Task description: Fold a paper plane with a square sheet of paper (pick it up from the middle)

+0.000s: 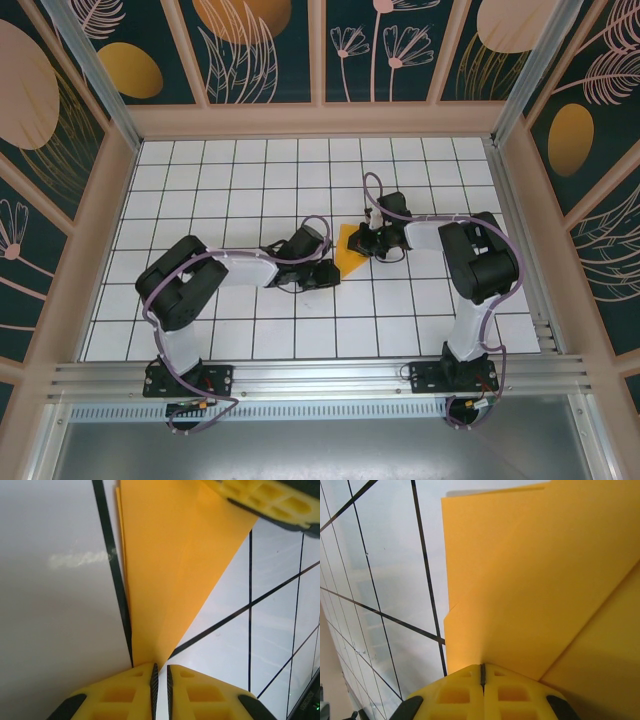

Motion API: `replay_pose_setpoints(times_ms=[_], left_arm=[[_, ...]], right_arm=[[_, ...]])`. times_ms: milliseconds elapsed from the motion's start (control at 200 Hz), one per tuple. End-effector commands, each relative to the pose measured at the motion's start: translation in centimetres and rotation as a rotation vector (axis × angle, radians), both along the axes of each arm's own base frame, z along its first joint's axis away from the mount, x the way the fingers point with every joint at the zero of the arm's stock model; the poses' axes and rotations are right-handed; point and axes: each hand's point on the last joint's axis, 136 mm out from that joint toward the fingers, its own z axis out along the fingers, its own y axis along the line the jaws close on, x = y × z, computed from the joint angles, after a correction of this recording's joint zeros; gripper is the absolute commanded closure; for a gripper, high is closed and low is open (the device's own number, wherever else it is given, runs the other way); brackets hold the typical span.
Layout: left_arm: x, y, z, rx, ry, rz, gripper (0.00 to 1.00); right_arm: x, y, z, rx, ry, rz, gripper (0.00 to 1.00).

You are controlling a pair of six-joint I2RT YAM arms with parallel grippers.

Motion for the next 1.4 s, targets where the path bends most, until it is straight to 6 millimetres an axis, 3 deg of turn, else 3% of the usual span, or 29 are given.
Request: replay_pose_setpoints(times_ms=[0,125,255,320,340,405,535,761,781,1011,1236,1396], left_arm=[[-3.6,2.3,-2.2,0.111,0.115,-0.022,0.83],[-2.4,2.3,-1.0,0.117,0.053,0.001,0.83],[0.9,1.8,2.5,0.096,-0.094,0.078,0.81],[2.5,1.7,3.5,0.085,-0.151,0.124,0.80],[3.0,1.6,5.0,0.056,-0.184,0.140,0.79],[4.3,1.5,6.3,0.012,-0.223,0.182,0.77],[6.0,2.0,7.4,-0.067,-0.264,0.256,0.76],[7.6,2.0,7.1,-0.133,-0.239,0.260,0.75],[7.6,2.1,5.9,-0.112,-0.219,0.257,0.75],[8.7,2.2,3.5,-0.051,-0.155,0.247,0.82],[8.2,4.0,1.1,0.072,-0.120,0.241,0.87],[6.5,4.4,0.0,0.059,-0.067,0.213,0.88]], right_arm=[[-2.1,-2.8,-5.7,-0.171,0.127,-0.063,0.97],[-1.6,-2.7,-5.4,-0.163,0.116,-0.073,0.97],[-0.7,-2.3,-4.8,-0.144,0.100,-0.116,0.97],[-0.1,-1.8,-4.4,-0.126,0.092,-0.144,0.97],[0.1,-1.6,-4.1,-0.120,0.087,-0.155,0.97],[0.7,-0.8,-3.3,-0.098,0.076,-0.187,0.97],[1.6,1.0,-2.2,-0.074,0.057,-0.235,0.97],[2.4,2.4,-1.6,-0.027,0.070,-0.267,0.97],[2.3,2.4,-1.6,-0.026,0.072,-0.265,0.97],[1.9,2.6,-1.5,-0.015,0.100,-0.259,0.97],[1.5,2.3,-2.0,-0.021,0.107,-0.262,0.97],[1.6,2.6,-1.8,-0.008,0.097,-0.258,0.97]])
